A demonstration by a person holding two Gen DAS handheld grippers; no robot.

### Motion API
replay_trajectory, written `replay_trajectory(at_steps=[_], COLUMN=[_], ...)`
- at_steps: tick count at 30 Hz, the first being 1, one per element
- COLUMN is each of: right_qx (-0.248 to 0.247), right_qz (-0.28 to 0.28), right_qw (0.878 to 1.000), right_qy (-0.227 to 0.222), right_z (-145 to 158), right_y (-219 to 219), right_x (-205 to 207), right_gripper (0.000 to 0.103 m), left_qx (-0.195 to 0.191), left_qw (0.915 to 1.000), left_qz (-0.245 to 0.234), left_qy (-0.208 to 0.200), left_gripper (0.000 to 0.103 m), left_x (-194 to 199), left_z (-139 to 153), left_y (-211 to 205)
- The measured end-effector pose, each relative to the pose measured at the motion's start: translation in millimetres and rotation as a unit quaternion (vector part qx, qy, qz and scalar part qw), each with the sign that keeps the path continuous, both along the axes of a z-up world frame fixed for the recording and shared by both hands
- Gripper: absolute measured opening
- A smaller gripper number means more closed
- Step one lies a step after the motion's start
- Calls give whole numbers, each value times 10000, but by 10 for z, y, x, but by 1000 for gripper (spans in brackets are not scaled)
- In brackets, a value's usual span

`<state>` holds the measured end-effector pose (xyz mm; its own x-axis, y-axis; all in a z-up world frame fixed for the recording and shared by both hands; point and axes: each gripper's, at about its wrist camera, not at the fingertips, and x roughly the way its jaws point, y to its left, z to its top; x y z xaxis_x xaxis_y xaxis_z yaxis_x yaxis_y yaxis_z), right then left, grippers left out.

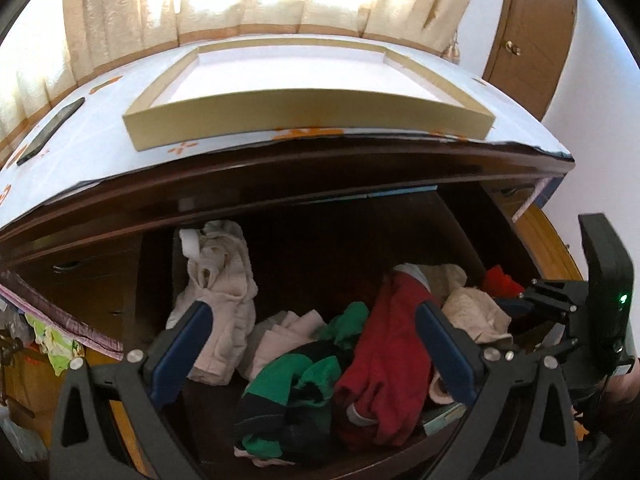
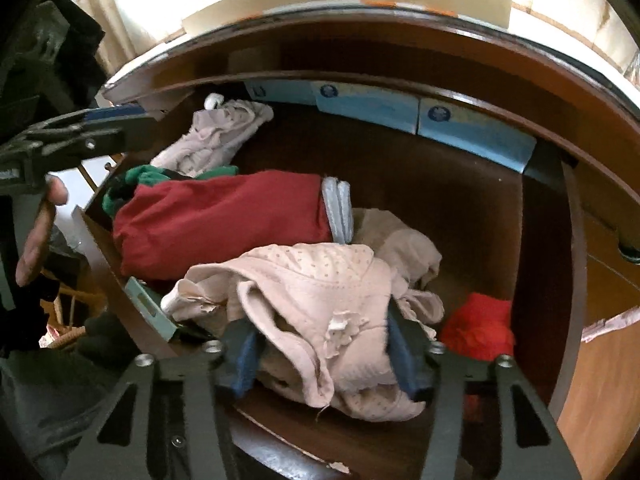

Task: Take underwear out of drawer
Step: 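Reach the right tool into the drawer and close it on the pink knit garment, then close the left tool on the red garment while the right tool holds the pink garment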

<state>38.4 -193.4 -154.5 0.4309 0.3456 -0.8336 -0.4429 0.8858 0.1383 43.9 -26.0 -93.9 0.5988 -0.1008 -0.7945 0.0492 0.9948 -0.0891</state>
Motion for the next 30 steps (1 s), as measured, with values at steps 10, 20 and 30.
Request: replay_trajectory(at_steps=[10, 20, 30], right_qx=[490, 583, 693], right_qz=[-43, -313, -411], right_qw=[9978, 9959, 9949], right_qy=[-436, -615, -609], right_z=[215, 284, 248], right_y=[-107, -245, -262], right_x=[-93, -110, -107], right_gripper=[28, 27, 27], left_qx=[147, 174, 47], left_qw=[9991, 9967, 9929], left_qz=[-400, -753, -1038], left_qy=[57, 259, 583], left_gripper=[88, 70, 59], left_x=[-17, 22, 87], left_z=[-66, -224, -392], left_y=[-190, -387, -561])
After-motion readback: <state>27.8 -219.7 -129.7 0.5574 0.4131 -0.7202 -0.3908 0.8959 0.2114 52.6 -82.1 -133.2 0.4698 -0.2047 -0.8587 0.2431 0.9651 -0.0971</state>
